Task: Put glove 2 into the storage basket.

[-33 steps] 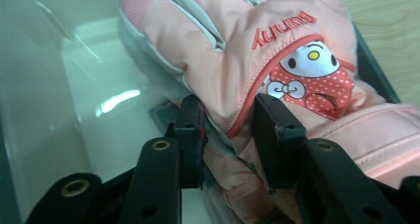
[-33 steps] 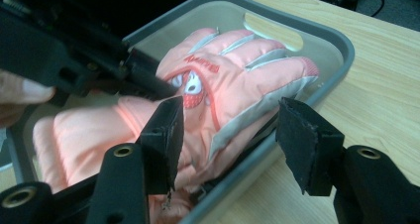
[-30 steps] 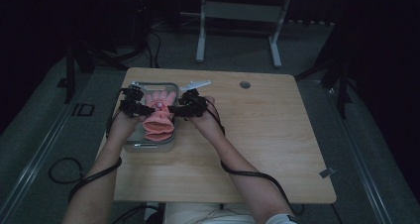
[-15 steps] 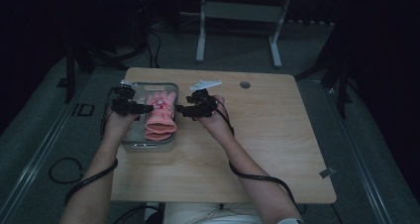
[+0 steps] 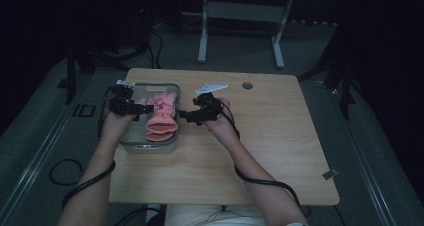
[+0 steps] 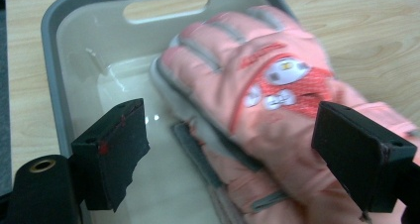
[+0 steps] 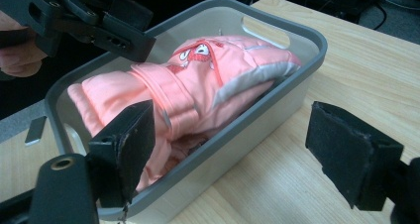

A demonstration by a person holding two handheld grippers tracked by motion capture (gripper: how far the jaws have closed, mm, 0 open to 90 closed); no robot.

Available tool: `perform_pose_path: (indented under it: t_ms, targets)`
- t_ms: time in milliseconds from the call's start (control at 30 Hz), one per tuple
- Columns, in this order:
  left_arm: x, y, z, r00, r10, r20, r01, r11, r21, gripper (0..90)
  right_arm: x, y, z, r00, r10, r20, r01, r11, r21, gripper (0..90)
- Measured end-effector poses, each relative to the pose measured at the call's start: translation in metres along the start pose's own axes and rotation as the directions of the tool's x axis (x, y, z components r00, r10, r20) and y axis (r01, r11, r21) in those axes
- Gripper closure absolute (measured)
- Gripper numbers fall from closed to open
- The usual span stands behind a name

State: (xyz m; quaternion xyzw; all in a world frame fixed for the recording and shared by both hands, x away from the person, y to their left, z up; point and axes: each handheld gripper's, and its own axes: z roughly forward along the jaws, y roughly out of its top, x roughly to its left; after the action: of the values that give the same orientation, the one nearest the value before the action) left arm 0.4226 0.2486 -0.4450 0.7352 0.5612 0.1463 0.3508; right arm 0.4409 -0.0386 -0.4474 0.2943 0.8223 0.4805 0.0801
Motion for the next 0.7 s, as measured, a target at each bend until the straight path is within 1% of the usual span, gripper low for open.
perform_pose_path:
  t_ms: [33, 100, 233, 300, 367, 400, 433, 500, 533, 567, 600, 667, 700]
  targets:
    - [-0.001, 0.000, -0.001, 1.0000, 0.005, 0.004, -0.005, 1.0000, -0.003, 13.1, 0.000, 0.000, -0.001, 1.0000, 0.000, -0.003, 0.000, 1.000, -0.004, 17.9]
    - [-0.002, 0.000, -0.003, 0.9999, 0.010, 0.010, -0.010, 0.9999, -0.013, 13.1, 0.000, 0.000, -0.002, 0.9999, -0.002, 0.010, 0.002, 1.000, -0.002, 17.7]
    - [-0.006, 0.000, -0.005, 0.9995, 0.021, 0.023, -0.021, 0.9997, -0.013, 13.0, 0.000, -0.002, -0.003, 0.9999, -0.003, 0.015, 0.003, 1.000, -0.005, 17.1]
    - [-0.010, -0.001, -0.007, 0.9993, 0.034, 0.019, -0.033, 0.9992, -0.022, 13.0, 0.000, -0.003, -0.003, 0.9999, -0.003, 0.013, 0.003, 1.000, -0.006, 16.5]
    - [-0.015, 0.000, -0.011, 0.9983, 0.051, 0.029, -0.050, 0.9981, -0.036, 13.0, 0.000, -0.004, -0.004, 0.9999, -0.004, 0.016, 0.004, 1.000, -0.011, 16.4]
    - [-0.019, 0.000, -0.013, 0.9976, 0.065, 0.024, -0.063, 0.9968, -0.049, 12.9, 0.000, -0.005, -0.005, 0.9998, -0.008, 0.017, 0.008, 1.000, -0.007, 16.5]
    - [-0.021, 0.000, -0.014, 0.9970, 0.071, 0.028, -0.070, 0.9960, -0.055, 12.8, -0.001, -0.006, -0.005, 0.9996, -0.015, 0.022, 0.015, 1.000, -0.003, 16.4]
    - [-0.028, -0.001, -0.018, 0.9953, 0.086, 0.044, -0.083, 0.9936, -0.077, 12.6, -0.002, -0.007, -0.007, 0.9998, -0.011, 0.014, 0.011, 1.000, -0.005, 16.3]
    - [-0.032, -0.001, -0.020, 0.9933, 0.105, 0.049, -0.100, 0.9914, -0.084, 12.0, -0.002, -0.007, -0.009, 0.9998, -0.009, 0.016, 0.009, 1.000, -0.007, 16.3]
    - [-0.035, -0.001, -0.021, 0.9921, 0.112, 0.057, -0.106, 0.9901, -0.091, 10.4, -0.003, -0.008, -0.010, 0.9996, -0.020, 0.020, 0.020, 1.000, -0.008, 16.4]
    - [-0.038, -0.002, -0.021, 0.9902, 0.120, 0.072, -0.112, 0.9885, -0.102, 8.5, -0.004, -0.008, -0.011, 0.9997, -0.017, 0.018, 0.017, 1.000, -0.007, 16.3]
    - [-0.047, -0.002, -0.024, 0.9847, 0.142, 0.101, -0.130, 0.9845, -0.118, 8.0, -0.005, -0.009, -0.014, 0.9996, -0.019, 0.020, 0.019, 1.000, -0.009, 16.4]
    - [-0.052, -0.003, -0.025, 0.9817, 0.158, 0.106, -0.145, 0.9819, -0.122, 8.0, -0.005, -0.010, -0.015, 0.9996, -0.020, 0.021, 0.021, 1.000, -0.011, 16.4]
